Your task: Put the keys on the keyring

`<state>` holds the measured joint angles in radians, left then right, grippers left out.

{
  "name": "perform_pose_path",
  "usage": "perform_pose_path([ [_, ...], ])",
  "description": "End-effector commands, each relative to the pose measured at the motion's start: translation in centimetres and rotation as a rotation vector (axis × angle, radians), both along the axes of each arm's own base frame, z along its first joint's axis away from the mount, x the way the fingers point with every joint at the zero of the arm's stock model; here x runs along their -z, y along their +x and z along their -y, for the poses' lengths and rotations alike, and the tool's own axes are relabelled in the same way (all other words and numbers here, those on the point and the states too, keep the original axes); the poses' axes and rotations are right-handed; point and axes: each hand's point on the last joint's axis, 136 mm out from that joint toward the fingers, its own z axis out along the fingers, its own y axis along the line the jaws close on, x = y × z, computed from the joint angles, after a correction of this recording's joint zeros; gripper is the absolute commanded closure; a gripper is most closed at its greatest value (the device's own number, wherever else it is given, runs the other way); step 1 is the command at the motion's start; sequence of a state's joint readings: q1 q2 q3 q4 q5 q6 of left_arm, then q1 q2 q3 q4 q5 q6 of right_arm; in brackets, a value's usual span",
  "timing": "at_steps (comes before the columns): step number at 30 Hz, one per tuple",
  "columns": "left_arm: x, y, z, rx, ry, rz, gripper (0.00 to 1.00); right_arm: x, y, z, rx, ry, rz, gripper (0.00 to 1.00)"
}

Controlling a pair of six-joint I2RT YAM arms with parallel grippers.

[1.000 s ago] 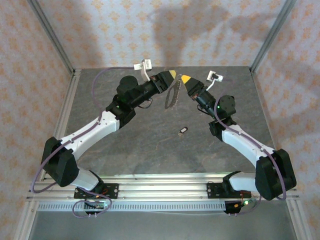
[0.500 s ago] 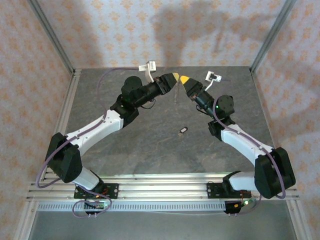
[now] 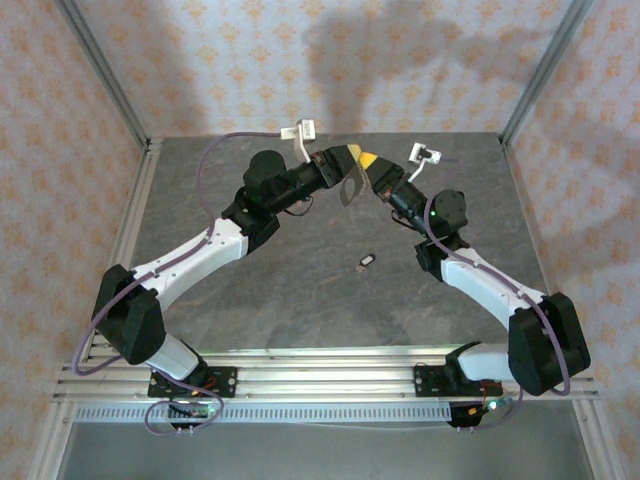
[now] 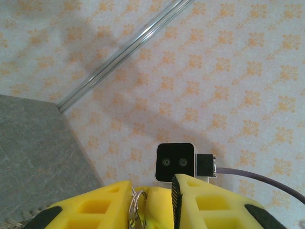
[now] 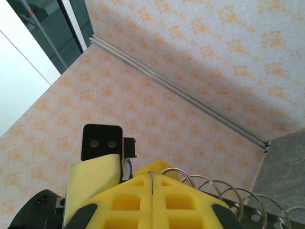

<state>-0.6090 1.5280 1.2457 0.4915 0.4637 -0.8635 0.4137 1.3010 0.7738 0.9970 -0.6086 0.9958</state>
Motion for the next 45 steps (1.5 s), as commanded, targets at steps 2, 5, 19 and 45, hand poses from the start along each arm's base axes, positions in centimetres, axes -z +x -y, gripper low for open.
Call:
perform_pose_path([
  [2,-2.1,-0.7,0.6,0.032,-0.026,0.068,0.75,-2.6,-1.0,-0.1,-0.022,0.037,0.086,1.00],
  [5,-2.1,-0.8,0.7,0.035,-0.024,0.070,0.81,-2.5,-1.0,-0.1,-0.022,0.036,0.084,1.00],
  [19,-2.6,-1.2,0.6,0.066,0.088,0.138,1.00,-2.7,-1.8,2.4,0.063,-0.088,0.074,0.66],
  [45,-2.8,-3.1,3.0,0.377,0.226,0.233,1.00,-2.9,-4.3,2.0,-0.122,-0.189,0.157,0.75],
])
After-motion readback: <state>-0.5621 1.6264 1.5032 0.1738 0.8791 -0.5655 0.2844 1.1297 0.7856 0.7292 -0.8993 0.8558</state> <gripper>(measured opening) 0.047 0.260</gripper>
